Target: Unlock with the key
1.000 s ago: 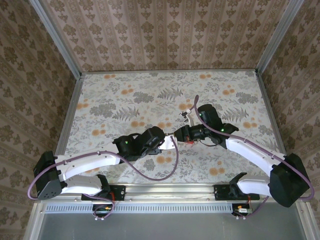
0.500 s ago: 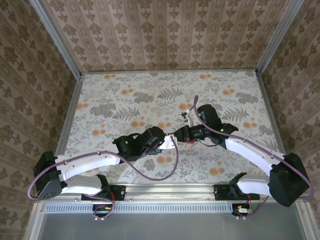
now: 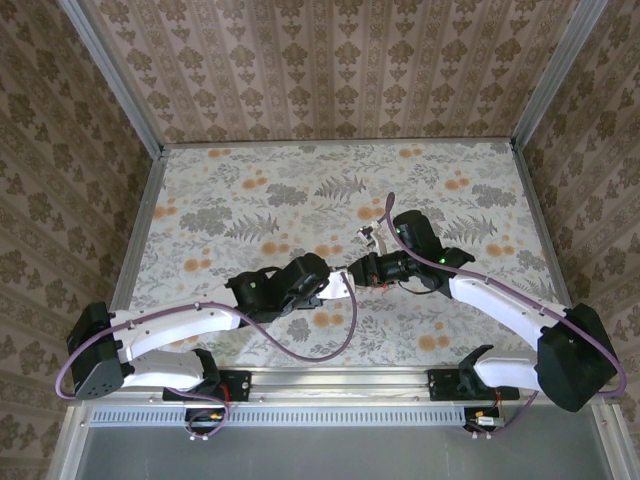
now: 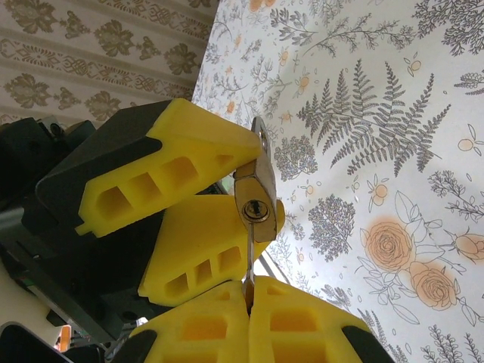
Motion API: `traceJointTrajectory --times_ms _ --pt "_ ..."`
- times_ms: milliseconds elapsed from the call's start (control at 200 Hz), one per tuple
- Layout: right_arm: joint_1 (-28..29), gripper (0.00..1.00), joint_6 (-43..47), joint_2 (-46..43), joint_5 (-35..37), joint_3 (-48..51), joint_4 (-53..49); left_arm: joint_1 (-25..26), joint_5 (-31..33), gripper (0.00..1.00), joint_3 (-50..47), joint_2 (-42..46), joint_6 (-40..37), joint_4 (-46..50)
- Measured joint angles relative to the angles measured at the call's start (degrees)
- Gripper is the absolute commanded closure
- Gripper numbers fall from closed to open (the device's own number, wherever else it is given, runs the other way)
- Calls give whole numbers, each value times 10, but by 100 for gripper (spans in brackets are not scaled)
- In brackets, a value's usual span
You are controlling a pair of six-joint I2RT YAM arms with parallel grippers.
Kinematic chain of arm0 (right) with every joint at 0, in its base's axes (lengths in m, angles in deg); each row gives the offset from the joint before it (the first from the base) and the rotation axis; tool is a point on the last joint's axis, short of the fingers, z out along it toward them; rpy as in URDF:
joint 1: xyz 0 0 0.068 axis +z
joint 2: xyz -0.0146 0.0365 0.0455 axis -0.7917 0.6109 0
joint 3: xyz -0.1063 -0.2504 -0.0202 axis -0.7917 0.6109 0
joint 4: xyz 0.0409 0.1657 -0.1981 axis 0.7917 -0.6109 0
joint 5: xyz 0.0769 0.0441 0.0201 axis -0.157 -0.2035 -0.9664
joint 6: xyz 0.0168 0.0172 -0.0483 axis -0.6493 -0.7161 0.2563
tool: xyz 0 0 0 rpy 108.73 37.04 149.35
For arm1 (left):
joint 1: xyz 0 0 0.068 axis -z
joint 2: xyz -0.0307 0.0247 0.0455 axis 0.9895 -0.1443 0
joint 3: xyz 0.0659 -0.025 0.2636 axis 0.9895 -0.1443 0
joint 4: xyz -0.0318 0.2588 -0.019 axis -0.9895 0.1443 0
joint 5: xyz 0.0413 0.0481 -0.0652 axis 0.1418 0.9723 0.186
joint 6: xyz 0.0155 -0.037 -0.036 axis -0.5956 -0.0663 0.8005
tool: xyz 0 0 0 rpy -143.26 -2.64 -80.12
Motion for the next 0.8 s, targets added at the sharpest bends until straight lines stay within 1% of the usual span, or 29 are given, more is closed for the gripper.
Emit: traceJointTrajectory --times_ms 800 --pt "0 100 0 9 0 0 0 8 3 71 -1 0 0 6"
